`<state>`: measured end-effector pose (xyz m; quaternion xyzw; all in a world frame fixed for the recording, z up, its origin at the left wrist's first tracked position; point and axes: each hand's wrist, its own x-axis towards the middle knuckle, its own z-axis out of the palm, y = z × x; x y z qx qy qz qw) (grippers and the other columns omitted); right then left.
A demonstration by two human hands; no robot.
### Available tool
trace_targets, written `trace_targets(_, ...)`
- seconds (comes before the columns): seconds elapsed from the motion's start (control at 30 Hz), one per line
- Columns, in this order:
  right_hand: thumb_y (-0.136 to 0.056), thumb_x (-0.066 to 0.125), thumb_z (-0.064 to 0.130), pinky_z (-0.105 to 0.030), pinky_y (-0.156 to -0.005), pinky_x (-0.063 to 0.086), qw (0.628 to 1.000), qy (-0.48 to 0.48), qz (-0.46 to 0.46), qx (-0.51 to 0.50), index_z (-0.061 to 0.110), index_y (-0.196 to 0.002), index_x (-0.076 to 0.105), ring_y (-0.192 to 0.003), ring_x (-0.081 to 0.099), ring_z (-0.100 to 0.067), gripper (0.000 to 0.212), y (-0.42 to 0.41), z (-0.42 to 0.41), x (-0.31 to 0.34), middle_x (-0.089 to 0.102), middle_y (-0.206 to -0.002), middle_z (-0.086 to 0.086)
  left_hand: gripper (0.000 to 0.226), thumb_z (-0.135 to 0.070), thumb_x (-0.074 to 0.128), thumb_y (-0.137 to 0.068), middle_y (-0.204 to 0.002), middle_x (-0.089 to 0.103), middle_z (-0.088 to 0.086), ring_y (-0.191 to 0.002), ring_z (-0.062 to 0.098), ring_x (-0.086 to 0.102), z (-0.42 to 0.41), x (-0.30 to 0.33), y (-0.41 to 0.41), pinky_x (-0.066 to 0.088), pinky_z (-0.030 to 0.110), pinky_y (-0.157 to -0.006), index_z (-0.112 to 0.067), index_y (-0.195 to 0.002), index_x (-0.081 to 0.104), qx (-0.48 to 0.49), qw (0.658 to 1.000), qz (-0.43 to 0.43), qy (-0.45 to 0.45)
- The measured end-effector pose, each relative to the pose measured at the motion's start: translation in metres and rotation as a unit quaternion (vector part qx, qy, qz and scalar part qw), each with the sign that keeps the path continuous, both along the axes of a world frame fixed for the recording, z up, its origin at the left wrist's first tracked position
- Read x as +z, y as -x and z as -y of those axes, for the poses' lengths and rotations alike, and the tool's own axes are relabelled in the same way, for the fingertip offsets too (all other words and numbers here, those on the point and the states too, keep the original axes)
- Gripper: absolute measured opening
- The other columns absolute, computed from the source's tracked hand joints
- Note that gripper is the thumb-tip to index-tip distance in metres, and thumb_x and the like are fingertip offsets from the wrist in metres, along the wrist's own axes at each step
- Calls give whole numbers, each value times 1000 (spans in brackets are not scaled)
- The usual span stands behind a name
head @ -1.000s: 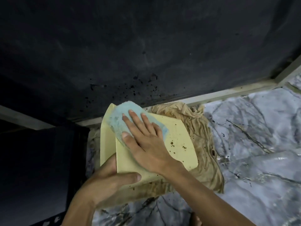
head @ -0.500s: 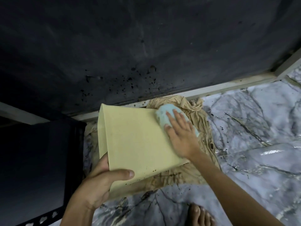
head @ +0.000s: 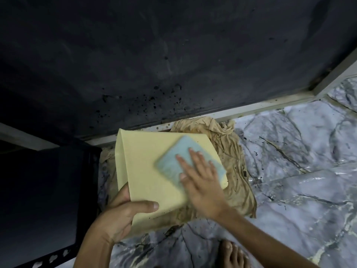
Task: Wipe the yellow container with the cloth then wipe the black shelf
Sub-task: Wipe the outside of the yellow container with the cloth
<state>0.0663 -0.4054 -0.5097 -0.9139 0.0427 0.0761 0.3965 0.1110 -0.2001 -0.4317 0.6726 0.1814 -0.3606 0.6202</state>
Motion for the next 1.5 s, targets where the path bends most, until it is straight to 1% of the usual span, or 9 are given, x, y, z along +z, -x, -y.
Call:
trace_targets(0.1, -96, 6, 61, -51, -122, -4, 996, 3, -40, -76, 66, -144, -2, -150, -18, -1, 49, -10, 28, -24, -9, -164, 22, 63, 6, 77, -51, -87, 86, -7, -100, 19, 72, 7, 5, 0, 53, 32, -80, -19, -108, 71, 9, 1000, -6, -18)
trace_targets(0.2, -91, -2, 59, -47, -122, -13, 995, 15, -60, -72, 60, -144, -10, -150, -22, -6, 54, -25, 15, -18, -16, -162, 23, 55, 8, 86, -61, -86, 86, -11, -94, 14, 75, 10, 6, 0, 54, 30, -79, -22, -105, 72, 10, 999, 1, -35)
trace_targets(0.47, -104, 13, 50, -40, -119, -19, 992, -12, 36, 121, 53, -152, -1, -149, -22, -3, 51, -70, -50, 42, -11, -164, 23, 56, 11, 83, -71, -106, 85, 7, -97, 16, 81, 11, 9, 0, 56, 34, -84, -14, -120, 72, 12, 999, 13, -35)
trace_targets(0.7, -90, 1, 68, -43, -122, -10, 996, 9, -73, -57, 65, -145, -2, -151, -17, -4, 55, -42, 30, -19, -11, -163, 24, 56, 10, 86, -67, -92, 86, -8, -104, 19, 72, 7, 5, -2, 54, 31, -80, -21, -111, 71, 23, 999, -5, -46)
trace_targets(0.87, -96, 3, 58, -39, -118, -22, 998, -14, -3, 68, 60, -147, -9, -145, -30, -1, 52, -52, -22, 24, -19, -161, 26, 58, 16, 80, -75, -106, 85, 2, -106, 21, 78, 18, 12, -1, 56, 35, -88, -16, -122, 71, -10, 999, 1, -47)
trace_targets(1.0, -103, 14, 54, -37, -118, -19, 990, -46, 47, 127, 62, -147, 0, -149, -20, 0, 47, -78, -55, 54, -7, -164, 27, 44, 15, 69, -86, -93, 86, 1, -87, 14, 81, 22, 22, -3, 57, 30, -78, -15, -118, 70, -24, 999, 6, -44)
trace_targets(1.1, -101, 15, 59, -40, -121, -14, 997, -39, 21, 61, 62, -148, 4, -150, -17, -4, 48, -84, -32, 33, -6, -165, 23, 46, 17, 75, -80, -83, 86, -5, -79, 8, 80, 23, 23, -1, 58, 23, -67, -15, -112, 70, -13, 999, 5, -37)
trace_targets(1.3, -100, 12, 61, -40, -122, -10, 996, -29, -23, -85, 62, -148, 5, -149, -18, 0, 49, -21, 16, -23, -11, -164, 23, 60, 3, 78, -55, -90, 86, -4, -89, 13, 77, 20, 17, -3, 54, 29, -76, -17, -111, 70, 13, 999, 9, -31)
trace_targets(1.5, -95, 9, 64, -44, -124, -2, 986, -38, -18, -163, 50, -153, 7, -150, -14, 2, 60, 1, 33, -42, -4, -164, 22, 52, 21, 75, -75, -84, 86, -7, -96, 19, 73, 22, 19, -4, 55, 32, -84, -16, -111, 69, 9, 999, -2, -31)
